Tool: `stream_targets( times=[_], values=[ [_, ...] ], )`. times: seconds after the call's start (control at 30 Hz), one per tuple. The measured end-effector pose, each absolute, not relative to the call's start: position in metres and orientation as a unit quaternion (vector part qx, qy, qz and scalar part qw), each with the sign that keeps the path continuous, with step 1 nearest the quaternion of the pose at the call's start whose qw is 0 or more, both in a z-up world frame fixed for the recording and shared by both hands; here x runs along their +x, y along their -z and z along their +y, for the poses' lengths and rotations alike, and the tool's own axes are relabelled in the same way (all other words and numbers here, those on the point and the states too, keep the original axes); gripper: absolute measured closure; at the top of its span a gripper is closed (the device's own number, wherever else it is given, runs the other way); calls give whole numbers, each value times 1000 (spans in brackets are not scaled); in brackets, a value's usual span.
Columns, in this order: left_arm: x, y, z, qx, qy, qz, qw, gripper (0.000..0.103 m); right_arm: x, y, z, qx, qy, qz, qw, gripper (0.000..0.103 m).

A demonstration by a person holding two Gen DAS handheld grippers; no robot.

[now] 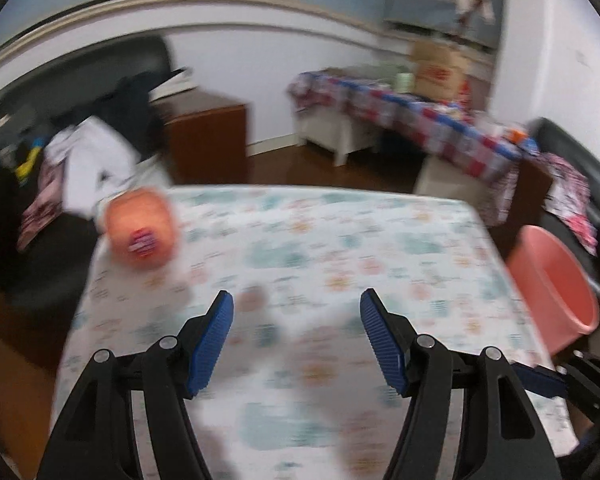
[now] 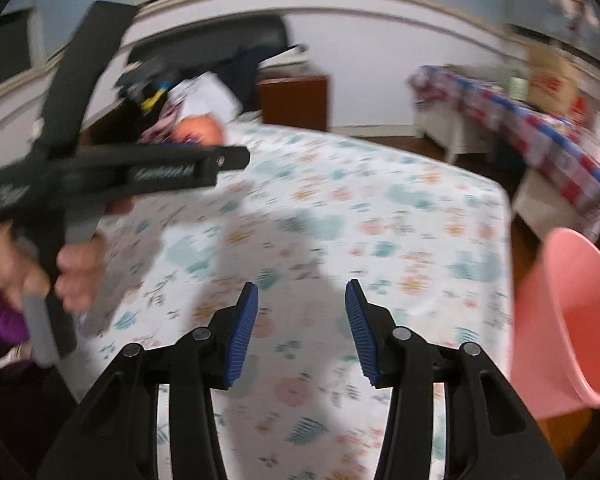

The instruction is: Collect trash

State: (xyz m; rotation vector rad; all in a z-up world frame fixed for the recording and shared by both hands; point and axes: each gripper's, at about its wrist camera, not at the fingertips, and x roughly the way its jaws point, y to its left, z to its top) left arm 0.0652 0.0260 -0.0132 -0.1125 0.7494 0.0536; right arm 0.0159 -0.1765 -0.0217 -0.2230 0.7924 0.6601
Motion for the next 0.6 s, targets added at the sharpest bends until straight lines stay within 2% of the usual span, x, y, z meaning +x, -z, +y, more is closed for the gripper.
stream_targets(
  times=[0.23,0.6],
  values=[
    [69,44,84,-69,-101,405,906,38,16,43,-132,-161,-394,406,809,57],
    [78,69,98,-63,-133,444,884,38,9,59,-110,-212,-451,426,755,57]
  ],
)
